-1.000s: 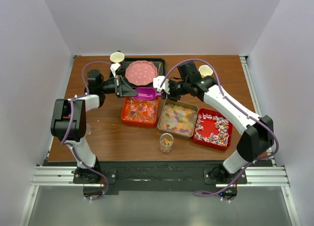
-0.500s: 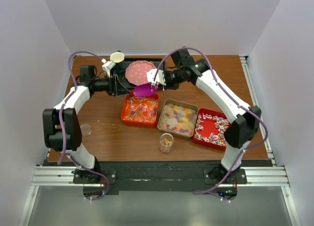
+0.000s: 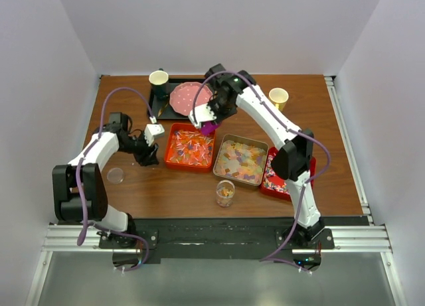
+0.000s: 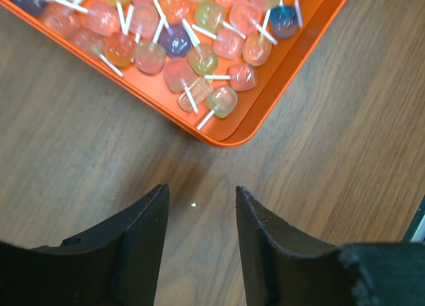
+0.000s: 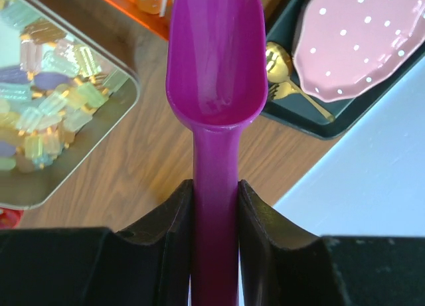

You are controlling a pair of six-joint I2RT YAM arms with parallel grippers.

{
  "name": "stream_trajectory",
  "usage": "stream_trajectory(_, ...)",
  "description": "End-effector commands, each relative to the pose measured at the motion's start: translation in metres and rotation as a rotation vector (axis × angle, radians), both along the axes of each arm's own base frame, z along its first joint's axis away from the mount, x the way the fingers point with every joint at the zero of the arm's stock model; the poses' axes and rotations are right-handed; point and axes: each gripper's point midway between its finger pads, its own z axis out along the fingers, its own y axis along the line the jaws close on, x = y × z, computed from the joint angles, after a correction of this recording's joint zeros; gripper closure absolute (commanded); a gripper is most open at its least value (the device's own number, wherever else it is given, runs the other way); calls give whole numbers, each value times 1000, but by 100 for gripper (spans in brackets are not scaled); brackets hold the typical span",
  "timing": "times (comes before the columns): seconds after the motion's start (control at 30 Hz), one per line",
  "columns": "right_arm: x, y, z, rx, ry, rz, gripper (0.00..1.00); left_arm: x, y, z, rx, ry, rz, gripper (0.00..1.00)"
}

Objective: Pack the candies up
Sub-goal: Scoop the fake candies from the storage box.

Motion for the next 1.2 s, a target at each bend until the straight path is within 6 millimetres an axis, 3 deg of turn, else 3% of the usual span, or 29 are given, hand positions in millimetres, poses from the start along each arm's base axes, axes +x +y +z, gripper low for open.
stream_trajectory(0.0,-11,-7,10,-164,-79,7,100,7,3,-11,21,-65,-45,53)
stream_trajectory(0.2,-6,0,2,-255,-162,-34,100,1,-11,-32,24,-27,-91,58)
stream_trajectory(0.5,2,20,-20,-335,-250,-109,100,-2,-28,-41,-67,54,-97,62)
stream_trajectory(0.67,-25,46,-33,-297,-190,-52,100,1,-35,-41,-121,81,-70,62)
stream_trajectory(0.8,-62,71,-29,-237,-145,31,100,1,-40,-40,-153,98,-62,64)
stream_trajectory(0.9,-71,74,-29,-243,-143,42,100,0,-40,-41,-153,106,-62,64)
stream_trajectory(1.17,-35,58,-3,-246,-252,-28,100,-3,-39,-40,-147,118,-54,66)
